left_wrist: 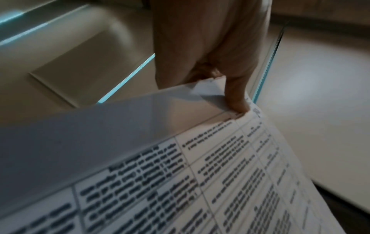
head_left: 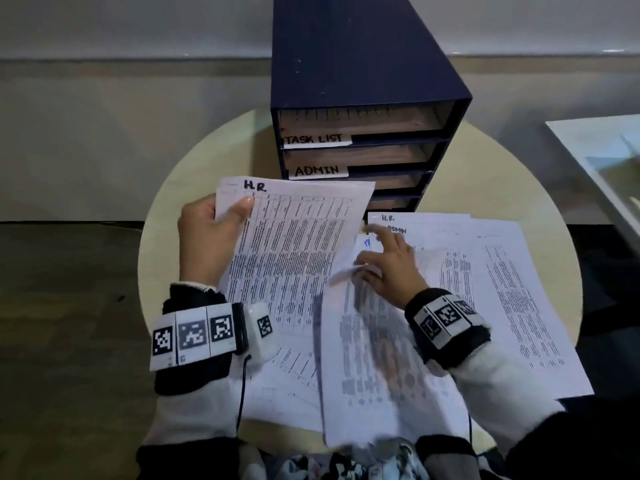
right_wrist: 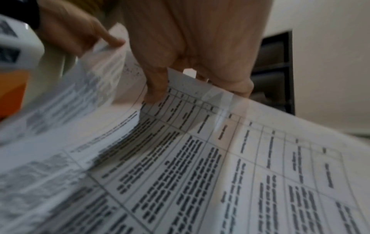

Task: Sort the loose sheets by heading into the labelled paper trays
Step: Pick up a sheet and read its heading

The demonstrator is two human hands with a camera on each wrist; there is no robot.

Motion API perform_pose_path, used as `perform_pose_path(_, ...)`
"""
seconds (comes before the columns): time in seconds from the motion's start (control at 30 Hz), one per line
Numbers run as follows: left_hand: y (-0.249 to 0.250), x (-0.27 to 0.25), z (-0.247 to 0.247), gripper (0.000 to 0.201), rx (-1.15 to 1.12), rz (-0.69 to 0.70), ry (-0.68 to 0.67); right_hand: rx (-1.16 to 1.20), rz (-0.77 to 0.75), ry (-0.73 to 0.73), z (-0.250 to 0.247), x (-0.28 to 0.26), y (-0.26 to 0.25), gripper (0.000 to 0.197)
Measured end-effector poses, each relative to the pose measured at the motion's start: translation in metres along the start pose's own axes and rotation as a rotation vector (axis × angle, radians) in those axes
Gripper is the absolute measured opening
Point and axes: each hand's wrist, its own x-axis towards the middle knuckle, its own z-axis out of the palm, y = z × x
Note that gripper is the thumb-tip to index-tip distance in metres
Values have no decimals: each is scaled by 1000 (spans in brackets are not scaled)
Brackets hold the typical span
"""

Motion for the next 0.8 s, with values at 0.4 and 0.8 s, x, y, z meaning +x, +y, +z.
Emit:
perform_pose_path(0.4,36,-41,35,63,-68,136,-558,192,-136,507,-74,5,-72,15)
perform_pose_path(0.8,36,-38,29,22,-124,298,-110,559,440,860,-104,-18,-21,106)
